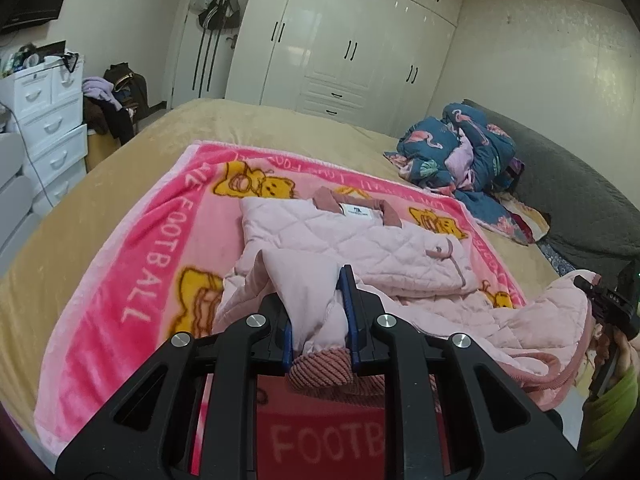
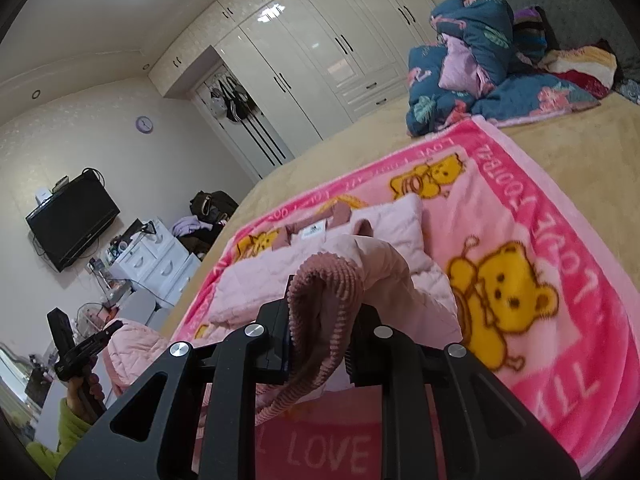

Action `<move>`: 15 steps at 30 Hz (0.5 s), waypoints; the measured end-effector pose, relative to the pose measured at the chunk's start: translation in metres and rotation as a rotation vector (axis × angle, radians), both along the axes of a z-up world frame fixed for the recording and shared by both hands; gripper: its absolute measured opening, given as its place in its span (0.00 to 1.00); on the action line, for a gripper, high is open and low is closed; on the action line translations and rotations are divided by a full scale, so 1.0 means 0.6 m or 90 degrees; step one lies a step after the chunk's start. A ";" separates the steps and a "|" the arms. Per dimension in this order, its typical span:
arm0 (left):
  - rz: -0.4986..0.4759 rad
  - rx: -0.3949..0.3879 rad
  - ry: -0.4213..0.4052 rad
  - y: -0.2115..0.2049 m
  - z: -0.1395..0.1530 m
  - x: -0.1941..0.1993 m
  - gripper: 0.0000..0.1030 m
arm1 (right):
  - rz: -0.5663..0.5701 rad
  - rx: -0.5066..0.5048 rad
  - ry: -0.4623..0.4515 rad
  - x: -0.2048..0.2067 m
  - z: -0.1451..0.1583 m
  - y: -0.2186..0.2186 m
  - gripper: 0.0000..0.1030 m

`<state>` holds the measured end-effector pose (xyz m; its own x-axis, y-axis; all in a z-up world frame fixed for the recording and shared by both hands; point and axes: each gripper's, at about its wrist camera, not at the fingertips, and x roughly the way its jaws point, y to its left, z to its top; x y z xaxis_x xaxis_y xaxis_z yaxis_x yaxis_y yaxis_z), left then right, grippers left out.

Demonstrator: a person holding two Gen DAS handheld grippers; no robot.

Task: Fold large clothes
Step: 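Lift the hem with both tools and carry it over toward the collar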

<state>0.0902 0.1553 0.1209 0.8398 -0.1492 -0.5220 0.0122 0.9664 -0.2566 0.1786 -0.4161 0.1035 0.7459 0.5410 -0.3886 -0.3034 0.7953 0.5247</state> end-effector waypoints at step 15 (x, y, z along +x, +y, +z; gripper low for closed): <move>0.025 0.015 -0.001 0.015 0.014 0.043 0.12 | -0.021 0.034 -0.012 0.034 0.013 -0.010 0.18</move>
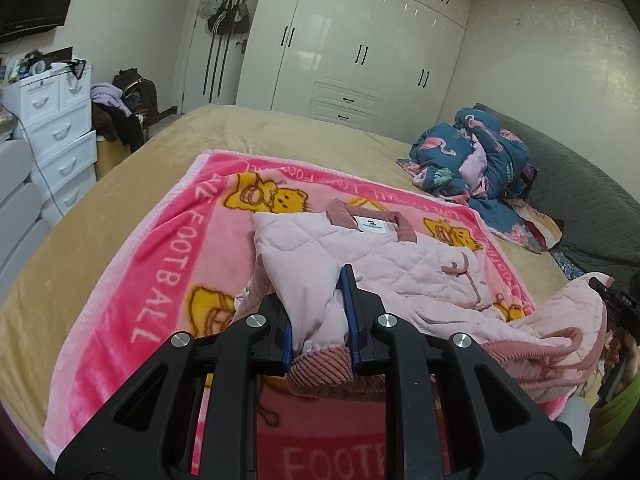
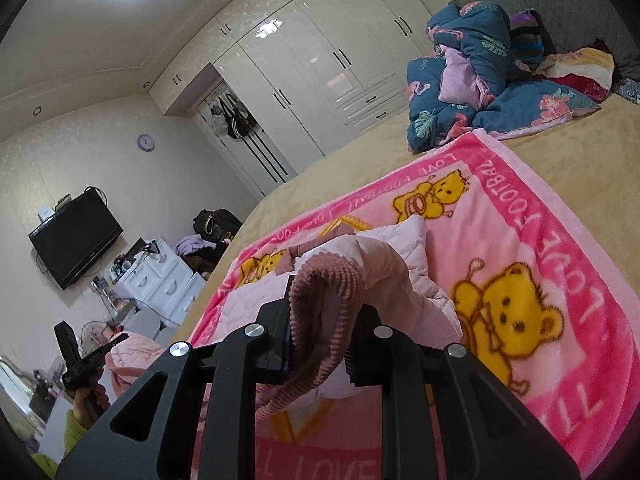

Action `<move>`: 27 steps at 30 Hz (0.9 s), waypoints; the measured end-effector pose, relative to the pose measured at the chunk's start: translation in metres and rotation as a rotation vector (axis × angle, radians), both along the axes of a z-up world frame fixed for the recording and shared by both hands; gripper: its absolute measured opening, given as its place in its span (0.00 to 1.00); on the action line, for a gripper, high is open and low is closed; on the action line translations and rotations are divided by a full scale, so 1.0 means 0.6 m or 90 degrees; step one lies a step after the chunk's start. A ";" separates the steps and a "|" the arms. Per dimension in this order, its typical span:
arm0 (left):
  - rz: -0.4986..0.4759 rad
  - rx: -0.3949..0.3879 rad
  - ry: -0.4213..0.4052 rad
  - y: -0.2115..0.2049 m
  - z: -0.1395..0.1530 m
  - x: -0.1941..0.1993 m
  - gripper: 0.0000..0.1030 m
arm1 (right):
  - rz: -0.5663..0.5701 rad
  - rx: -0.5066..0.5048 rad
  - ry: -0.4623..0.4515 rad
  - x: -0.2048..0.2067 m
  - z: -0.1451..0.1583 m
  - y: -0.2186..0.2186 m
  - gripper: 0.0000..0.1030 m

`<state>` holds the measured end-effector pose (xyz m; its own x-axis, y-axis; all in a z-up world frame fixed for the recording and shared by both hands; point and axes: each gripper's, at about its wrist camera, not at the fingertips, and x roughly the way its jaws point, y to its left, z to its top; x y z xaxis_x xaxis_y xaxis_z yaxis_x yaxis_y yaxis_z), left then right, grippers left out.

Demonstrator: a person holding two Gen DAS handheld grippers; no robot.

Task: Fold large clothes
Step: 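Lift the hem with both tools and carry it over toward the collar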

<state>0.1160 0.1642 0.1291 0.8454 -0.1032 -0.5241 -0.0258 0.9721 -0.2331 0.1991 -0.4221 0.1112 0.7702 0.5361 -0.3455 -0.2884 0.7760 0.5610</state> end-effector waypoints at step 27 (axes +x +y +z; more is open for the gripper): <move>0.020 -0.031 -0.007 0.031 0.025 0.113 0.14 | -0.025 -0.005 0.021 0.145 0.051 0.033 0.17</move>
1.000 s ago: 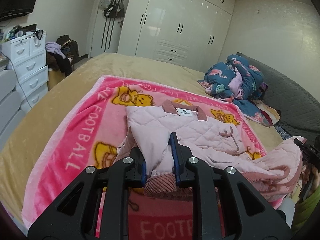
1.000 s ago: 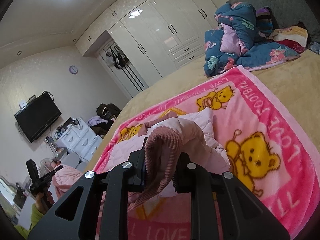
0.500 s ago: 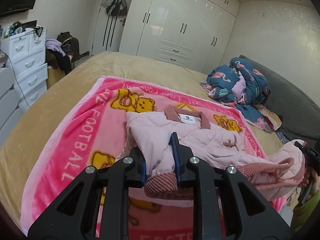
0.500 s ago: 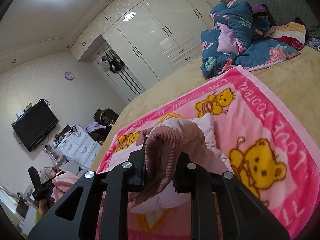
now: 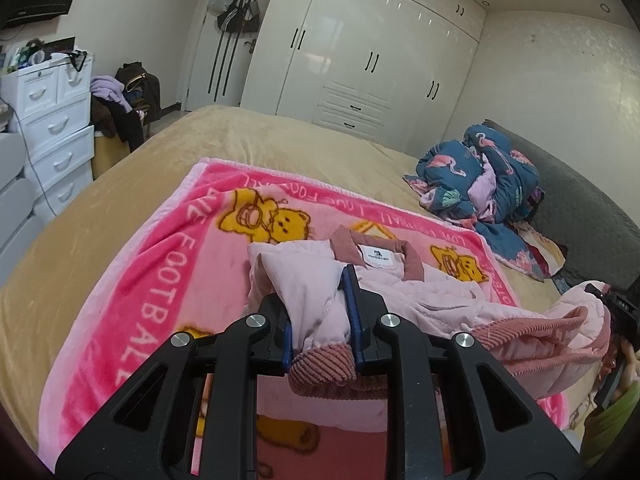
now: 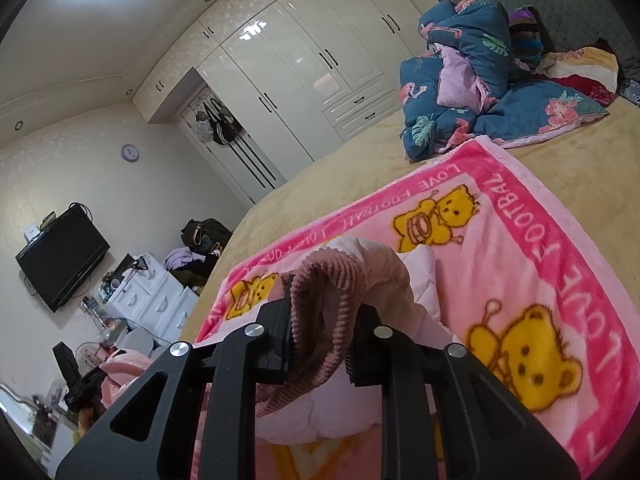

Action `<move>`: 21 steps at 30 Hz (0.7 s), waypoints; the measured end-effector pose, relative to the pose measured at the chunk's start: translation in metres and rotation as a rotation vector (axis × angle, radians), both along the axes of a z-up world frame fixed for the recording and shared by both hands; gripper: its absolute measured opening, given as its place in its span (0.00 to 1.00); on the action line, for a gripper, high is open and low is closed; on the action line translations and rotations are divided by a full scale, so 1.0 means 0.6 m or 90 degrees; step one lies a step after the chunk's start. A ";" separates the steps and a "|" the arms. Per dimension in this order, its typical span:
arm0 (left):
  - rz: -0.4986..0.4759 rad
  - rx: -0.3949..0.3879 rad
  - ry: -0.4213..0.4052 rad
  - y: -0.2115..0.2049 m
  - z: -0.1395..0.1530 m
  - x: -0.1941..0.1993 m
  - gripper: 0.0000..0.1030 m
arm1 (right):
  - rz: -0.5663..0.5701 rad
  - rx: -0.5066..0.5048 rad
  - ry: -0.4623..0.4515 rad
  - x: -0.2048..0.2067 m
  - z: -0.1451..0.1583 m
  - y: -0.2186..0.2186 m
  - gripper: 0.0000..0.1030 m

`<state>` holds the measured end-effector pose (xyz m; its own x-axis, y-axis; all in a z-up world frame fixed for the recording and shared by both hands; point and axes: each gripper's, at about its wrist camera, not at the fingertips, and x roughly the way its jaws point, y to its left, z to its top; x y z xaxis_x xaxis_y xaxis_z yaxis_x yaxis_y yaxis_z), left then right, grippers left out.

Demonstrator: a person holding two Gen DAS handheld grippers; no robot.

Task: Fold large clothes
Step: 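Lift the hem with both tools and carry it over toward the collar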

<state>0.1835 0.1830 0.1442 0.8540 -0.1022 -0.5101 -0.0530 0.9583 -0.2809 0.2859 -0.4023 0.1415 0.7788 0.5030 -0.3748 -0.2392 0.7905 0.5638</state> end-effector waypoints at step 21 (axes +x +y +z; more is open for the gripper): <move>0.025 0.040 0.002 0.001 0.021 0.096 0.14 | -0.007 -0.040 -0.019 0.092 0.053 0.037 0.17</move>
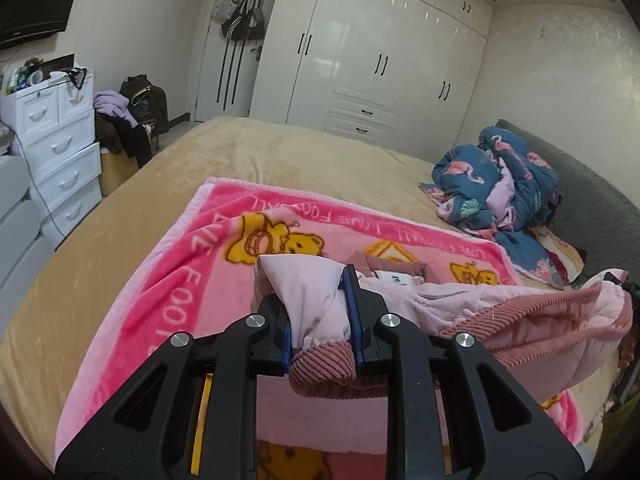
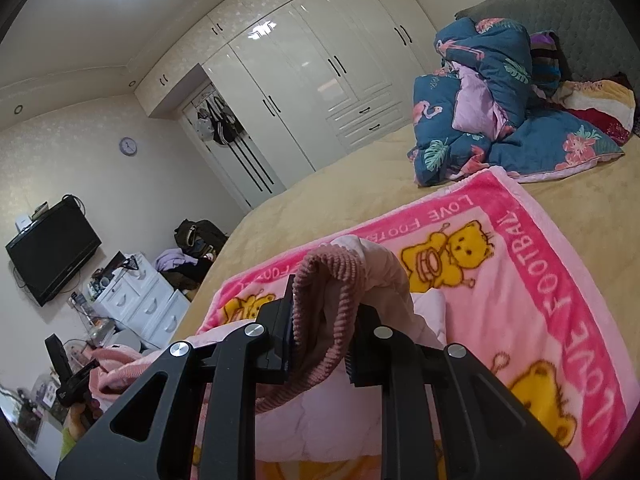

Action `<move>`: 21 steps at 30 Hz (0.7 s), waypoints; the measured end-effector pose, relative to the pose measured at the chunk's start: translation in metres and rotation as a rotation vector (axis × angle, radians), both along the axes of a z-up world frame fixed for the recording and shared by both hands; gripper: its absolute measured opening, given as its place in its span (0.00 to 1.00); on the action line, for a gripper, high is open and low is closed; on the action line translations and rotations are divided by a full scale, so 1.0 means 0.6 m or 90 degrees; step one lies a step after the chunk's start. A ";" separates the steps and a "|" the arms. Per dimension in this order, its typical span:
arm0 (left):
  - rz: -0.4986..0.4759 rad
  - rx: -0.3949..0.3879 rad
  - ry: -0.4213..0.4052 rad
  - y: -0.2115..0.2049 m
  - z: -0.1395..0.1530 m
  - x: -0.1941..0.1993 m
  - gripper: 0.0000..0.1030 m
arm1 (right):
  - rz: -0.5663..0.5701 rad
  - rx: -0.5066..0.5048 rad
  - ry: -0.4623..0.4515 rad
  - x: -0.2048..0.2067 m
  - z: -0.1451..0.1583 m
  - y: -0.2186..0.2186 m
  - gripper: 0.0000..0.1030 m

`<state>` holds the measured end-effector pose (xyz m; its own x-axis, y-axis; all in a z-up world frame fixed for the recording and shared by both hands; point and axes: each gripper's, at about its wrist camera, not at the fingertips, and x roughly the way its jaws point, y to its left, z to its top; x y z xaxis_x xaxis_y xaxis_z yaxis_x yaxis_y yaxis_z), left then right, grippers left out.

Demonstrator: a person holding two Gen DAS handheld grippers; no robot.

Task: Fold large clothes
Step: 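Lift the hem with both tools and carry it over toward the collar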

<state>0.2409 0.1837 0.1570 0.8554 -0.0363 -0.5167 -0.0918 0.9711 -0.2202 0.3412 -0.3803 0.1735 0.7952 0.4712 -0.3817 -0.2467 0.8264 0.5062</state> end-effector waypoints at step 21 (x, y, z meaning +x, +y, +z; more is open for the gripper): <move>0.021 0.055 0.051 -0.006 -0.082 0.116 0.16 | -0.030 -0.020 0.077 0.133 -0.112 0.005 0.18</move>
<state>0.3107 0.1803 0.1077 0.8112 0.0389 -0.5834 -0.1377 0.9824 -0.1260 0.4209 -0.3775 0.1066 0.7638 0.4207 -0.4895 -0.1458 0.8512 0.5042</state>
